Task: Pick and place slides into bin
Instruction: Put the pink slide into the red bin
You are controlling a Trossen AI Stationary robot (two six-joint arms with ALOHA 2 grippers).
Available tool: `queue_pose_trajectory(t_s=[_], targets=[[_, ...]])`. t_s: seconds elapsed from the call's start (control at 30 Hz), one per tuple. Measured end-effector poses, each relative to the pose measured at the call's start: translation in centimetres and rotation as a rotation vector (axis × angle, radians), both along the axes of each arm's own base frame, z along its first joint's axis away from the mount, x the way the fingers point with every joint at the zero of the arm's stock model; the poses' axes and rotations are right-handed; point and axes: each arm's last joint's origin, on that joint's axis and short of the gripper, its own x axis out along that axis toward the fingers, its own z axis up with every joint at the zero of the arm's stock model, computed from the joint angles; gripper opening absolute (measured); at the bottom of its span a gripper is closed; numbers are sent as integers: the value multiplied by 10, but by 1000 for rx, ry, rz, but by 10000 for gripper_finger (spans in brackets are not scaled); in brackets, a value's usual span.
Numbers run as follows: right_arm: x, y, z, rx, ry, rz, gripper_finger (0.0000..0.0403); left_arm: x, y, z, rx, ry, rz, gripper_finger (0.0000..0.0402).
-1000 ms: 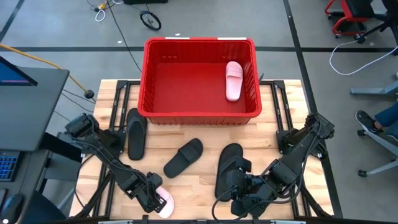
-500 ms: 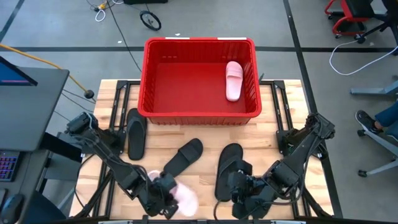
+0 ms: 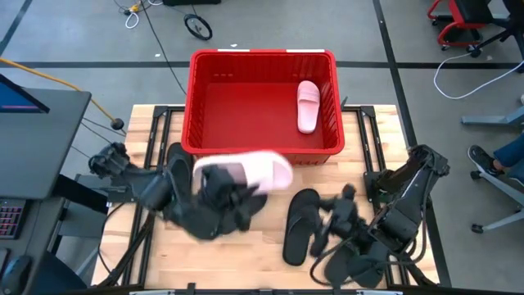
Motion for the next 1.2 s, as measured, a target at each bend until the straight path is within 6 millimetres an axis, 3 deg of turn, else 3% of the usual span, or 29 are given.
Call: queue_pose_trajectory(t_s=[0.17, 0.3, 0.43, 0.63, 0.93, 1.2], targets=[[10, -21, 7, -173, -67, -213, 155, 16, 38, 44, 120, -125, 56, 12], [25, -47, 10, -153, -81, -305, 155, 22, 61, 78, 174, -313, 53, 11], [38, -66, 11, -141, -91, -378, 155, 28, 75, 95, 189, -490, -72, 13], [44, -79, 12, -157, -71, -419, 155, 38, 94, 91, 156, -496, -104, 11], [25, -99, 37, -281, 135, -331, 155, 64, 135, 59, 42, -467, -84, 19], [13, -150, 59, -246, 164, -393, 155, 67, 182, 57, 76, -483, -47, 13]])
